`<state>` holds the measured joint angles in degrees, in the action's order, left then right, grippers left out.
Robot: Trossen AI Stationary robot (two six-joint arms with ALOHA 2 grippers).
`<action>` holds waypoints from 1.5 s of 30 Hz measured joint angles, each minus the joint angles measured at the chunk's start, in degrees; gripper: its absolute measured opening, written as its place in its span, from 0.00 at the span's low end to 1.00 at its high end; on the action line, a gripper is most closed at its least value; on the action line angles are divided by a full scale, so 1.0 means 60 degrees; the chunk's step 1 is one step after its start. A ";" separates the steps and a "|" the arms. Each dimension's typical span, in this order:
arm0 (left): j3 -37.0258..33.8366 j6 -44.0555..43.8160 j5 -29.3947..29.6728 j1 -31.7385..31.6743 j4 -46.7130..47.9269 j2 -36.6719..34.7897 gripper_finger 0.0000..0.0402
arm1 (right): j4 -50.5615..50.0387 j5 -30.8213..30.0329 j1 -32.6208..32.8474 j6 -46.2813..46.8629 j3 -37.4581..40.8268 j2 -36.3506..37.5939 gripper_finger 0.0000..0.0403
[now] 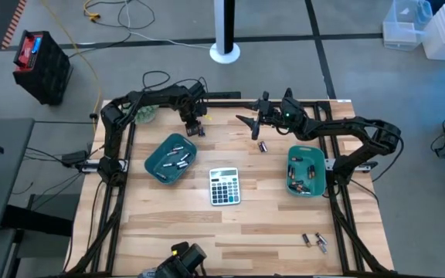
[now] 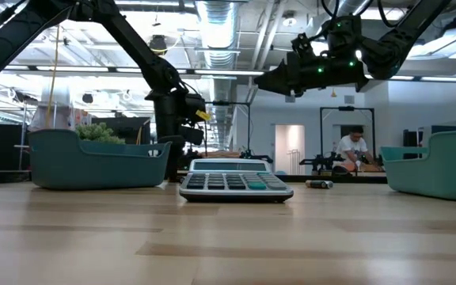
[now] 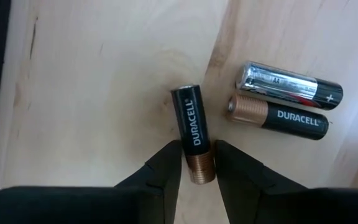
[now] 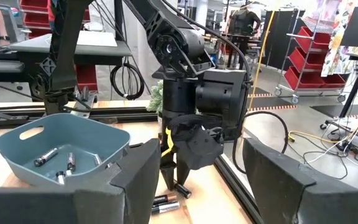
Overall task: Sort batteries
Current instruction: Put the brown/black battery into the green bin
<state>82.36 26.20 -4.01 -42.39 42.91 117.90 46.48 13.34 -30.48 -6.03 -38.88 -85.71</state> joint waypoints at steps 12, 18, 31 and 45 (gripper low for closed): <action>0.0002 -0.0091 0.0055 0.0012 -0.0034 0.0016 0.09 | -0.0073 0.0000 0.0003 0.0001 0.0001 0.0057 0.61; -0.0015 -0.0050 0.0221 0.0035 -0.0004 -0.0127 0.09 | -0.0507 0.0000 0.0018 0.0001 -0.0002 0.0461 0.61; -0.0036 0.0272 0.0196 0.0255 0.0209 -0.1037 0.09 | -0.1344 0.0004 0.0025 -0.0072 -0.0003 0.1326 0.61; -0.0005 -0.0423 -0.2119 0.2055 -0.2586 -0.1964 0.09 | -0.1595 0.0004 0.0407 -0.0471 -0.0003 0.4230 0.61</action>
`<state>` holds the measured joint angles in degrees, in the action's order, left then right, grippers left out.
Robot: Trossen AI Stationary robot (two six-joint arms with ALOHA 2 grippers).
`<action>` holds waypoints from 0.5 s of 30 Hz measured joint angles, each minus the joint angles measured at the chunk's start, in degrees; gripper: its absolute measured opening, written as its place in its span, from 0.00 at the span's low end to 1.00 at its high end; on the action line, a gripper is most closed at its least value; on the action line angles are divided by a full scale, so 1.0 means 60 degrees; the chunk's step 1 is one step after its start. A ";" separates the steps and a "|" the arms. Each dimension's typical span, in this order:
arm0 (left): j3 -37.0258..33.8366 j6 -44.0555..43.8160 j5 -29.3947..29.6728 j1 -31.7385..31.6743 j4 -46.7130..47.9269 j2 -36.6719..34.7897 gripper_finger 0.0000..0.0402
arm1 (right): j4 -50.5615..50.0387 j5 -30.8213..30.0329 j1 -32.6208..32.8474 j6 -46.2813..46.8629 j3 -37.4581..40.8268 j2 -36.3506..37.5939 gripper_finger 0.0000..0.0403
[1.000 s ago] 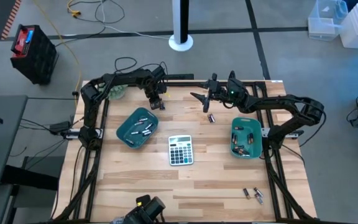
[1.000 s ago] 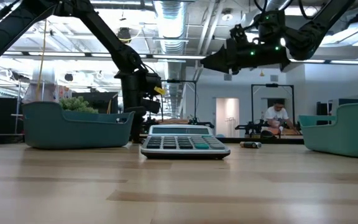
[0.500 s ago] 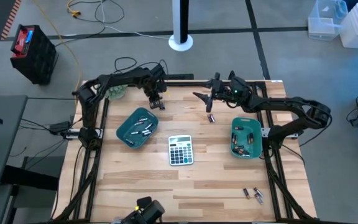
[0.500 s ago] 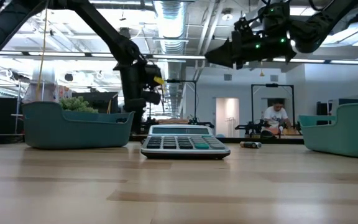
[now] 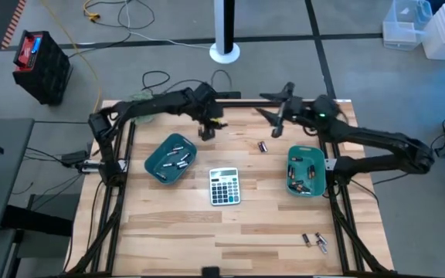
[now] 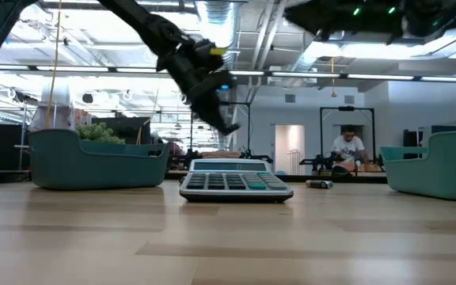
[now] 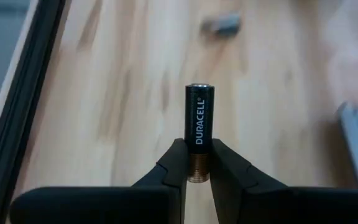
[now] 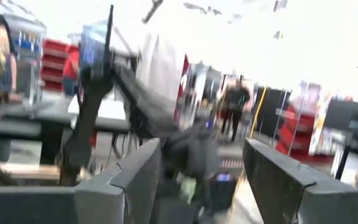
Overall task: Sort batteries
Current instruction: Put the brown/black battery into the green bin
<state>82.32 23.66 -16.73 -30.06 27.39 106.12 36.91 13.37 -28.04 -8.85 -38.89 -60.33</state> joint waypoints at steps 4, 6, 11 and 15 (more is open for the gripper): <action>0.0000 -0.0669 -0.0015 0.0916 -0.1626 0.0002 0.09 | -0.0136 -0.0001 0.0197 0.0071 0.0000 0.1095 0.61; 0.0003 -0.0927 -0.0004 0.1380 -0.2511 0.0090 0.09 | -0.0122 0.0000 0.0346 0.0121 0.0000 0.1587 0.61; 0.0058 -0.1670 0.0080 0.2253 -0.4177 0.0737 0.09 | 0.0036 0.0005 0.0745 0.0452 -0.0007 0.2587 0.61; 0.0355 -0.2293 0.0137 0.2691 -0.5525 0.1419 0.09 | -0.0005 0.0008 0.1031 0.0990 -0.0171 0.3105 0.61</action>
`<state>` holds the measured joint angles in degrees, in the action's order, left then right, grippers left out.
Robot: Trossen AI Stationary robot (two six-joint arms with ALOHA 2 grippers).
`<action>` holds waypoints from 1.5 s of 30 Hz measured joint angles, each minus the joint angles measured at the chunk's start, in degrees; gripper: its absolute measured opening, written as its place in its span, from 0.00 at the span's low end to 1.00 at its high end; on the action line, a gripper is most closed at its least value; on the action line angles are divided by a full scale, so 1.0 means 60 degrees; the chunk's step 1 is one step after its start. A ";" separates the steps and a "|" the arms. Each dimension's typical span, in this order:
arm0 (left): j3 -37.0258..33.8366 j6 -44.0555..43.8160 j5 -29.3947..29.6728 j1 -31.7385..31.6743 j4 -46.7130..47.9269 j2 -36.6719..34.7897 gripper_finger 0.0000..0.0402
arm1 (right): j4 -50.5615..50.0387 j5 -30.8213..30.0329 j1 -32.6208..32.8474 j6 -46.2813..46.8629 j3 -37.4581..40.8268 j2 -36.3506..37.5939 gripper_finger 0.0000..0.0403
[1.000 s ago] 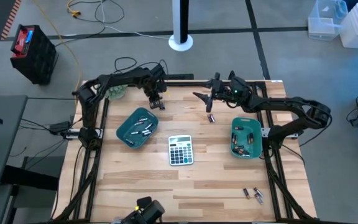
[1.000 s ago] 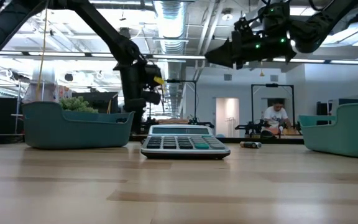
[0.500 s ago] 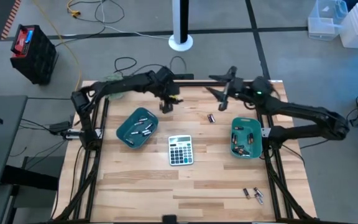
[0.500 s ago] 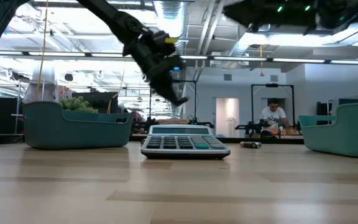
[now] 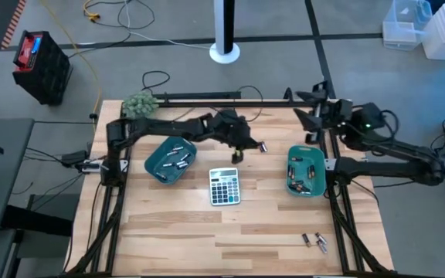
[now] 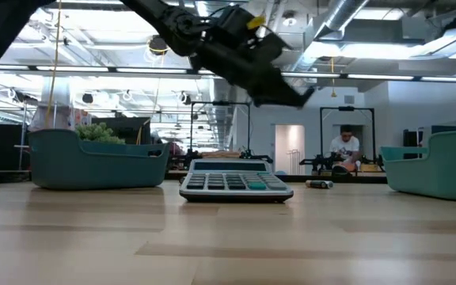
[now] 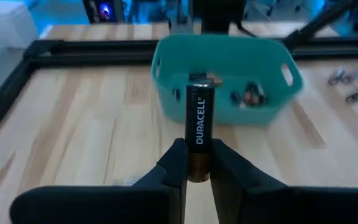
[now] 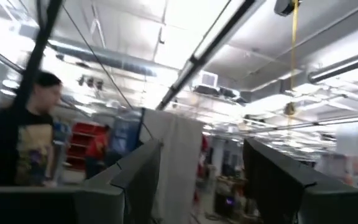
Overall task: Sort batteries
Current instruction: Put the brown/black battery into the green bin, then put the silver/black battery into the blue bin
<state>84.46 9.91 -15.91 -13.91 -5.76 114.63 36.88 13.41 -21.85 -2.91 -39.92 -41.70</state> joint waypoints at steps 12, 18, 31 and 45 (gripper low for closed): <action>0.3905 -0.0642 -0.0068 0.0886 -0.0265 0.3367 0.09 | -0.2052 0.0010 0.0803 0.0172 -0.1395 -0.0226 0.61; 0.6327 -0.0888 -0.0134 0.1141 0.0423 0.4960 0.09 | -0.2277 0.0007 0.0905 0.0373 -0.1501 -0.0246 0.61; 0.8023 -0.1234 -0.0220 0.1312 0.0834 0.6244 0.09 | -0.2613 0.0007 0.0905 0.0516 -0.1512 -0.0246 0.61; 0.8023 -0.1189 0.0022 0.1330 0.0892 0.6217 0.33 | -0.2367 -0.0001 0.1393 0.0407 -0.1512 -0.0246 0.61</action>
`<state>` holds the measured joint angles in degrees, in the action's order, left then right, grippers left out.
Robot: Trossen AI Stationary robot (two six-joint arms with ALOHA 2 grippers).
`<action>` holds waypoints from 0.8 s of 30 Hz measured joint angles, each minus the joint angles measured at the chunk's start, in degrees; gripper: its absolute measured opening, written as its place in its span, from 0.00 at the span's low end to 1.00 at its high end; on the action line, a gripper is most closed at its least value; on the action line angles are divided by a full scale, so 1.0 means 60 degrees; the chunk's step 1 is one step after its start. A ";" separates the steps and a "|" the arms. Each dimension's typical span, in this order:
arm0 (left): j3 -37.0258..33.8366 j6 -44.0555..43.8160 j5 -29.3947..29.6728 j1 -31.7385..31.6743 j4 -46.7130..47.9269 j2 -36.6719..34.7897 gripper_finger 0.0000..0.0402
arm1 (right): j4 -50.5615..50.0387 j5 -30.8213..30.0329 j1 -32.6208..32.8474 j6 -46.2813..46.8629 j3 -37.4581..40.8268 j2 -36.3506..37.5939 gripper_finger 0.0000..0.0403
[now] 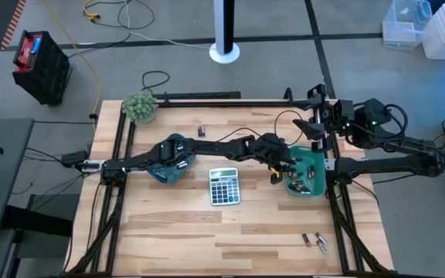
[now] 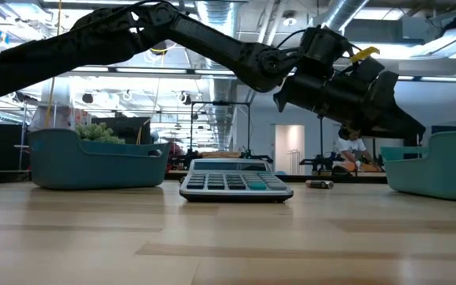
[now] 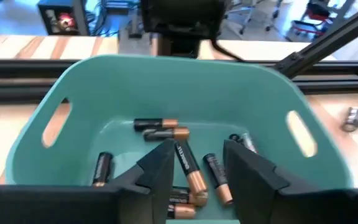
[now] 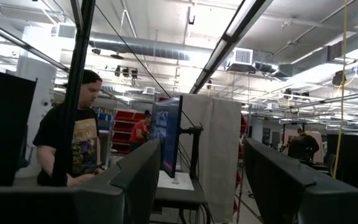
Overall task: Sort batteries
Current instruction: Put the silver/black battery into the blue bin
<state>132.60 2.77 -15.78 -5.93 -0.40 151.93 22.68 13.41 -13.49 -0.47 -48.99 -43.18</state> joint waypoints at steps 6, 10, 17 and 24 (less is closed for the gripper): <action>-0.0004 0.0152 -0.0455 -0.0058 0.0233 -0.0119 0.37 | -0.0150 0.0000 -0.0004 -0.0005 0.0000 -0.0007 0.61; 0.0000 0.0475 -0.0564 -0.0185 0.0554 -0.0683 0.33 | -0.0348 -0.0002 -0.0008 -0.0230 0.0000 -0.0007 0.61; -0.0474 0.0857 -0.0218 -0.0556 0.1796 -0.1738 0.20 | -0.0562 -0.0004 -0.0008 -0.0395 0.0000 0.0040 0.61; -0.1953 0.0627 0.0562 -0.1104 0.1998 -0.2952 0.12 | -0.0876 -0.0004 -0.0004 -0.0776 0.0000 0.0040 0.61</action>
<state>120.88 6.54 -12.40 -12.56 11.58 134.22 17.42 13.39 -13.52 -5.13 -48.99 -42.94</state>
